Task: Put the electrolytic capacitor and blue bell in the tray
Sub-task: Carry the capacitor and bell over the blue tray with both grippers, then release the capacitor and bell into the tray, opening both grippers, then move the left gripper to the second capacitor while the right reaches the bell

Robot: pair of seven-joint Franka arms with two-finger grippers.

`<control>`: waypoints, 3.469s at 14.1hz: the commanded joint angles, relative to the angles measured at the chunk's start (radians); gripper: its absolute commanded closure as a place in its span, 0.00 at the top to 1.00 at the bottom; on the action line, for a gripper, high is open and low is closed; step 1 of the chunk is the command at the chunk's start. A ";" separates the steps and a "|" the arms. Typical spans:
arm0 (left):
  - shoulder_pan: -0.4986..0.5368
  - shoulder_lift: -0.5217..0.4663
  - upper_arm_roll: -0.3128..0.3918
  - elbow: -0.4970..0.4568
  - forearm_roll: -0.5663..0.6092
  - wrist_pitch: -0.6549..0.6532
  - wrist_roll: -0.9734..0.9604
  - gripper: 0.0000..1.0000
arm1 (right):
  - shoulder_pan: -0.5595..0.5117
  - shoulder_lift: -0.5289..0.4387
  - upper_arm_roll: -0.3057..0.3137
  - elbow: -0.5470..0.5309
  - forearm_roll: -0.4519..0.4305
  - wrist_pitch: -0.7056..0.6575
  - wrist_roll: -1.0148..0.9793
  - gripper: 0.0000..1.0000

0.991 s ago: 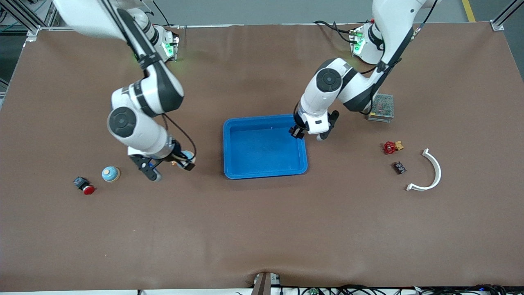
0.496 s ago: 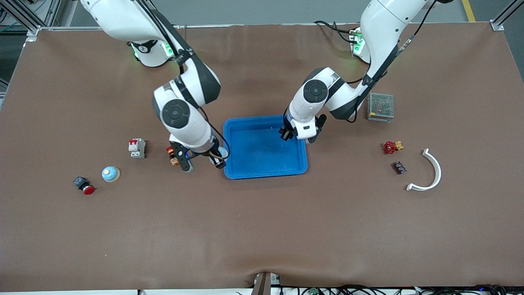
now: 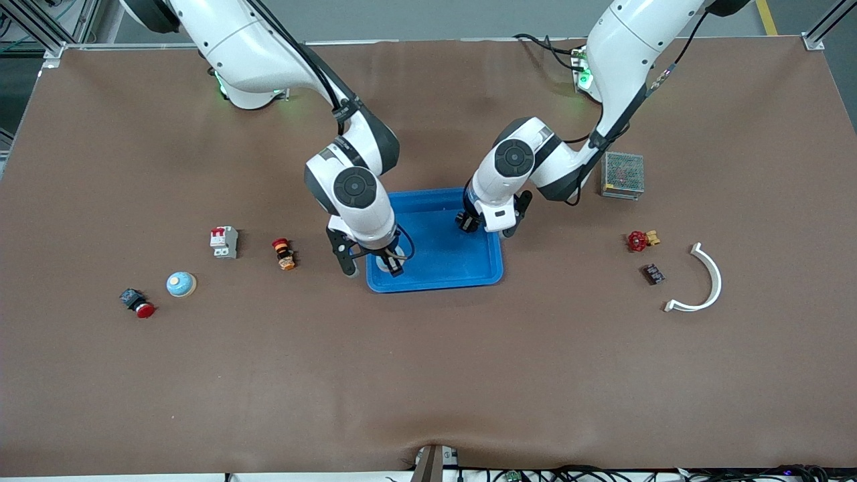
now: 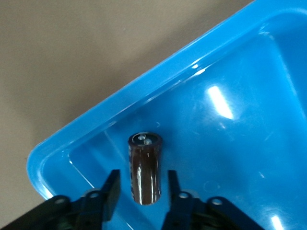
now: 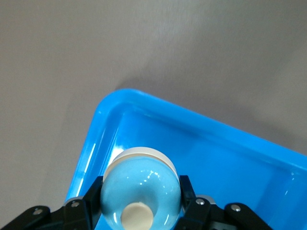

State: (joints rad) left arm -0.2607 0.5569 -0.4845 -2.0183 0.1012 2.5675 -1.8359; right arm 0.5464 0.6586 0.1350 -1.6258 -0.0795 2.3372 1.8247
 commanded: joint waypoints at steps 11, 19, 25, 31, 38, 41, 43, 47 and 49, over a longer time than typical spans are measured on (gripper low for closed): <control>0.145 -0.138 0.015 0.221 0.095 -0.503 0.111 1.00 | 0.030 0.098 -0.012 0.032 -0.140 0.053 0.108 0.00; 0.400 -0.163 0.015 0.176 0.141 -0.606 0.547 1.00 | 0.033 0.108 -0.012 0.032 -0.178 0.064 0.108 0.77; 0.534 -0.111 0.014 0.159 0.267 -0.593 0.788 1.00 | -0.005 0.082 0.000 0.066 -0.198 -0.002 0.044 1.00; 0.627 -0.035 0.012 0.141 0.273 -0.475 0.997 1.00 | -0.104 -0.023 0.014 0.141 -0.118 -0.297 -0.359 1.00; 0.678 0.034 0.015 0.126 0.340 -0.380 1.080 0.88 | -0.362 -0.143 0.015 0.092 -0.118 -0.360 -0.911 1.00; 0.696 0.035 0.015 0.084 0.362 -0.314 1.080 0.83 | -0.463 -0.192 0.015 0.011 -0.118 -0.335 -1.095 1.00; 0.698 0.034 0.015 0.069 0.362 -0.299 1.080 0.72 | -0.525 -0.243 0.015 -0.081 -0.118 -0.270 -1.204 1.00; 0.704 0.031 0.017 0.066 0.362 -0.299 1.080 0.26 | -0.646 -0.293 0.014 -0.280 -0.118 -0.047 -1.402 1.00; 0.704 0.031 0.015 0.066 0.362 -0.299 1.080 0.12 | -0.700 -0.300 0.014 -0.350 -0.118 0.037 -1.481 1.00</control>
State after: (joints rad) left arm 0.4270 0.6031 -0.4594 -1.9341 0.4455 2.2531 -0.7664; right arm -0.0981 0.4134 0.1313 -1.8686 -0.2135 2.3026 0.4191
